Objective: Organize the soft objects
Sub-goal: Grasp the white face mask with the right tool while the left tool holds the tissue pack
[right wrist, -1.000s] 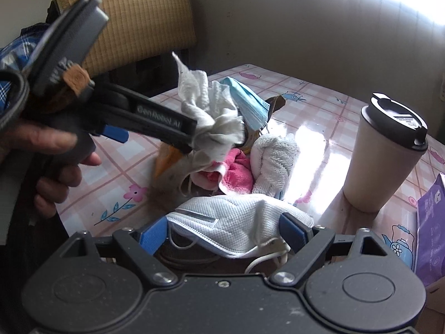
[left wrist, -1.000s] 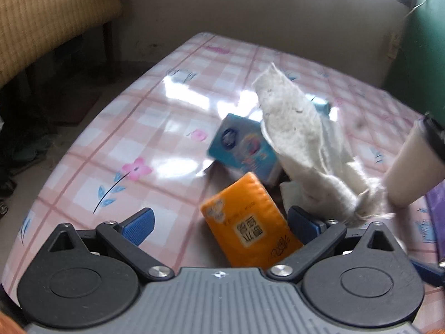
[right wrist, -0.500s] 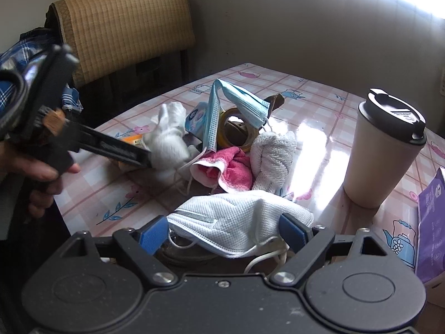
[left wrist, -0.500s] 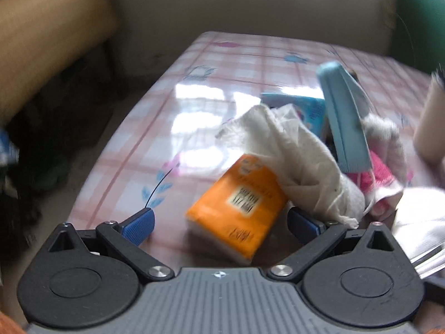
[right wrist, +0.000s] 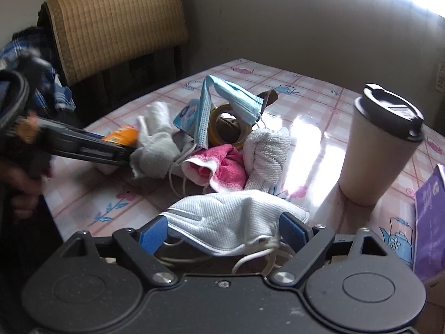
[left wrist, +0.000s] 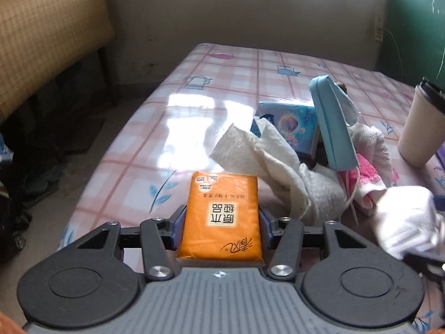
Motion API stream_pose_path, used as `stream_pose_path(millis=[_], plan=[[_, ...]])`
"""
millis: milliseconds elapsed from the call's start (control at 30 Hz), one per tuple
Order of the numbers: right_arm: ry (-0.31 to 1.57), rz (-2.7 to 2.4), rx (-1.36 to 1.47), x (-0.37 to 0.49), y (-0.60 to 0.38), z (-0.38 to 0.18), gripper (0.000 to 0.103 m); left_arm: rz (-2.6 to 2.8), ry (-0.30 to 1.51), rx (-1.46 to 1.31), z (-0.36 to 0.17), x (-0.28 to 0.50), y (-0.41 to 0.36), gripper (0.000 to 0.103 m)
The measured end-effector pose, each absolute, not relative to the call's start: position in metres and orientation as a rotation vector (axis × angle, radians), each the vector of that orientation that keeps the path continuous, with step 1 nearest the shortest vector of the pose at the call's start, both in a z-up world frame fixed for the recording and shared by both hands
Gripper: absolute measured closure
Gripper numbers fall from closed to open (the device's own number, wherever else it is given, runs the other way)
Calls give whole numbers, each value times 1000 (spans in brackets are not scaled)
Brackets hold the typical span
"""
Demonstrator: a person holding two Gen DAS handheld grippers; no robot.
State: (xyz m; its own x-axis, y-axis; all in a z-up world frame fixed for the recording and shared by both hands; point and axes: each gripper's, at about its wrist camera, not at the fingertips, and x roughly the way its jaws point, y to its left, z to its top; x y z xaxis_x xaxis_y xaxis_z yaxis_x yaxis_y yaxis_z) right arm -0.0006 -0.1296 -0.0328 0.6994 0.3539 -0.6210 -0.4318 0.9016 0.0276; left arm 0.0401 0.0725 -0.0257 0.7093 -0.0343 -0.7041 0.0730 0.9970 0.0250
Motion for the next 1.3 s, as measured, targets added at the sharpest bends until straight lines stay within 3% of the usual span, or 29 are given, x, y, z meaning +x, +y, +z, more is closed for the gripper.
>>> stream_pose_path(millis=[233,367,400,433,467,533,567,633,667,700,833,1100,1300], plan=[[618,447,-197,7,-128,-46,1,-56,752,3,-5,17,79,50],[611,445,-105,1,-145,-34,28,-69,730,-3,2,11,75,50],[600,450,-91,-2,-149,-29,51,-73,725,-6,3,11,73,50],[588,456,-76,-6,-153,-24,61,-78,721,-8,5,10,71,50],[595,455,-67,-9,-156,-20,77,-80,717,-9,7,9,69,50],[585,454,-60,-15,-161,-15,79,-90,709,-11,10,8,65,50],[588,450,-59,-17,-165,-14,79,-95,707,-11,10,7,64,50],[600,453,-72,-19,-167,-15,61,-100,704,-12,11,5,62,50],[601,454,-96,-20,-167,-17,20,-104,704,-14,12,5,61,50],[594,448,-138,-23,-166,-19,2,-107,703,-16,12,5,61,50],[520,429,-299,-43,-164,-23,2,-107,700,-23,12,3,61,50],[589,382,-422,-26,-165,-51,2,-117,712,-28,8,5,62,50],[484,442,-579,-5,-137,-60,2,-115,722,-28,6,7,63,50]])
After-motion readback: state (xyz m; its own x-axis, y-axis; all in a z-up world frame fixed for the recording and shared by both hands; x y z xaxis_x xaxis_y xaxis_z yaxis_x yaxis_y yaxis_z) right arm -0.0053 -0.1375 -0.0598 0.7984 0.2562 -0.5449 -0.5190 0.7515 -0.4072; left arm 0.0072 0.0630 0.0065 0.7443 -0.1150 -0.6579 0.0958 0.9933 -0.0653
